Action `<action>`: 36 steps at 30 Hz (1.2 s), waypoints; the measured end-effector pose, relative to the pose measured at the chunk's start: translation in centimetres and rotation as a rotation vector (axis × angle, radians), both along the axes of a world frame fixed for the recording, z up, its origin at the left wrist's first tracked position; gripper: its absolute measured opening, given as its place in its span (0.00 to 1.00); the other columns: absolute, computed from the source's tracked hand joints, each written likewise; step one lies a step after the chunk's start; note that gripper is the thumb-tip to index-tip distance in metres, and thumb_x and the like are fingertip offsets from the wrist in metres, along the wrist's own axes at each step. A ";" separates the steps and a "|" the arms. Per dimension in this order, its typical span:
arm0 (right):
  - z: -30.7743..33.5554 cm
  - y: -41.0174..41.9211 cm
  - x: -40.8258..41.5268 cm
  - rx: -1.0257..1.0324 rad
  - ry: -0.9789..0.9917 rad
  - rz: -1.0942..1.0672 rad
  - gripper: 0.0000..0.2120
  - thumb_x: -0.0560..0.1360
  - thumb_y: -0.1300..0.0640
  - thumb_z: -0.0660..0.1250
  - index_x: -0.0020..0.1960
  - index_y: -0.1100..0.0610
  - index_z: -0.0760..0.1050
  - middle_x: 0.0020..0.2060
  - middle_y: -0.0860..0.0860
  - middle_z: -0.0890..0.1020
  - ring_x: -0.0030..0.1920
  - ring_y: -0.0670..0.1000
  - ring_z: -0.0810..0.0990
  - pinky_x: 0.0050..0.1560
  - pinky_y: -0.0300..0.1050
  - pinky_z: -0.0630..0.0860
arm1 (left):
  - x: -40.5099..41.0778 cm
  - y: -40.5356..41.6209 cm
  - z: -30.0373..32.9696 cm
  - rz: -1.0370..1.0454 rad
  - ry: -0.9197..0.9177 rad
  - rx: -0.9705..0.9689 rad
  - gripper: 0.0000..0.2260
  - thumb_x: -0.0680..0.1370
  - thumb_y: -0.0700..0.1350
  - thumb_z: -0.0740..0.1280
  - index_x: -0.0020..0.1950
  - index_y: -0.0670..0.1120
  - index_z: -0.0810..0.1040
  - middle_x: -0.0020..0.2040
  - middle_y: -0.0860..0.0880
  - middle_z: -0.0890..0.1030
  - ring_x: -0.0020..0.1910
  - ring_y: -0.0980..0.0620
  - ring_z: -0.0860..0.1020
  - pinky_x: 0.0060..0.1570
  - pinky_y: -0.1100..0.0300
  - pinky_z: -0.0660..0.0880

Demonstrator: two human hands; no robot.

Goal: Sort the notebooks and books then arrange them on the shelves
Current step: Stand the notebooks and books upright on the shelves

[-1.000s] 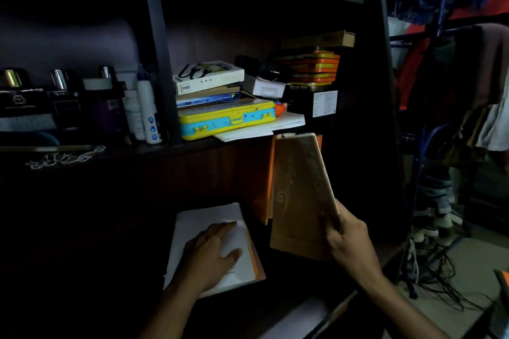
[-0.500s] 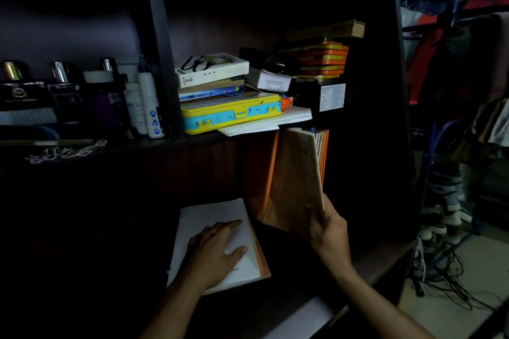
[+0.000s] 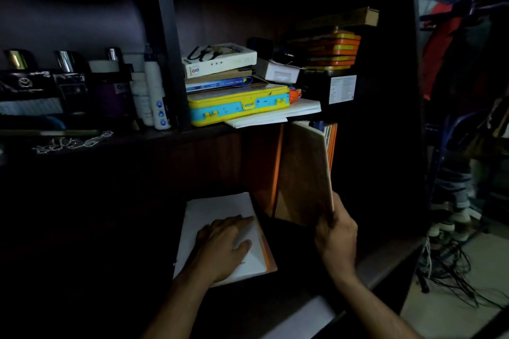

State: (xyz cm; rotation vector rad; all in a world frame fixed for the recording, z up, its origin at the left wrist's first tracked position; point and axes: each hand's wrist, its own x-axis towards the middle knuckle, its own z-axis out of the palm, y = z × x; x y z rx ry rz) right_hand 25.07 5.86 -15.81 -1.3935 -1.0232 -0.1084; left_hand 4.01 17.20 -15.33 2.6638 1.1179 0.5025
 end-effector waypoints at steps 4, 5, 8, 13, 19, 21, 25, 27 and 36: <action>0.5 0.0 -0.1 0.039 -0.007 -0.035 0.13 0.82 0.57 0.63 0.65 0.58 0.77 0.50 0.53 0.83 0.48 0.52 0.84 0.43 0.25 0.73 | 0.5 -0.3 -0.1 -0.059 -0.008 -0.038 0.24 0.82 0.58 0.57 0.78 0.61 0.61 0.78 0.60 0.64 0.76 0.56 0.62 0.76 0.48 0.55; 0.6 -0.1 -0.2 0.046 -0.019 -0.032 0.14 0.82 0.56 0.63 0.64 0.59 0.77 0.49 0.54 0.83 0.47 0.53 0.83 0.43 0.23 0.72 | 0.6 -0.5 -0.1 -0.077 -0.024 -0.057 0.25 0.80 0.59 0.55 0.78 0.62 0.61 0.77 0.60 0.64 0.76 0.56 0.62 0.76 0.47 0.55; 0.5 0.0 -0.2 0.045 -0.030 -0.017 0.14 0.81 0.58 0.63 0.64 0.61 0.77 0.50 0.55 0.83 0.47 0.53 0.83 0.43 0.22 0.72 | 0.9 -0.7 -0.2 -0.115 -0.051 -0.089 0.28 0.76 0.64 0.49 0.77 0.63 0.59 0.76 0.61 0.66 0.76 0.57 0.63 0.77 0.47 0.53; 0.9 0.2 -0.6 0.045 0.043 0.057 0.13 0.79 0.63 0.67 0.61 0.49 0.76 0.47 0.48 0.83 0.47 0.40 0.83 0.42 0.28 0.77 | 1.6 -1.5 0.0 -0.141 0.009 -0.131 0.25 0.84 0.62 0.53 0.80 0.60 0.57 0.78 0.58 0.64 0.78 0.60 0.57 0.79 0.49 0.42; 0.8 0.1 -0.7 0.061 -0.002 0.022 0.23 0.76 0.69 0.70 0.52 0.40 0.74 0.38 0.40 0.80 0.36 0.40 0.80 0.34 0.32 0.75 | 1.7 -1.9 0.2 -0.170 0.112 -0.142 0.26 0.84 0.61 0.54 0.81 0.62 0.52 0.79 0.57 0.61 0.79 0.59 0.53 0.79 0.47 0.40; 0.7 0.2 -0.6 0.059 0.011 0.002 0.17 0.74 0.69 0.71 0.56 0.50 0.77 0.39 0.39 0.80 0.37 0.35 0.80 0.37 0.26 0.72 | 1.7 -2.0 0.2 -0.173 0.124 -0.133 0.27 0.83 0.63 0.54 0.81 0.61 0.53 0.80 0.57 0.61 0.79 0.58 0.53 0.79 0.47 0.41; 0.6 0.3 -0.1 0.057 0.093 0.015 0.16 0.75 0.68 0.71 0.62 0.62 0.78 0.44 0.38 0.80 0.42 0.29 0.79 0.43 0.23 0.72 | 1.8 -2.1 0.2 -0.176 0.110 -0.136 0.27 0.82 0.64 0.55 0.80 0.61 0.55 0.79 0.58 0.61 0.78 0.58 0.54 0.78 0.45 0.42; 0.9 0.2 -0.3 0.060 0.099 0.017 0.16 0.76 0.68 0.70 0.61 0.58 0.77 0.43 0.41 0.80 0.39 0.29 0.79 0.40 0.22 0.71 | 1.7 -2.0 0.3 -0.171 0.103 -0.133 0.27 0.82 0.65 0.55 0.80 0.62 0.55 0.79 0.58 0.62 0.78 0.58 0.54 0.78 0.45 0.43; 1.4 0.7 -0.4 0.043 0.142 0.041 0.16 0.80 0.65 0.66 0.67 0.58 0.74 0.50 0.44 0.82 0.46 0.33 0.81 0.44 0.28 0.76 | 4.0 -2.1 1.6 -0.069 0.154 -0.040 0.19 0.85 0.55 0.54 0.76 0.57 0.65 0.74 0.54 0.70 0.73 0.48 0.64 0.71 0.42 0.59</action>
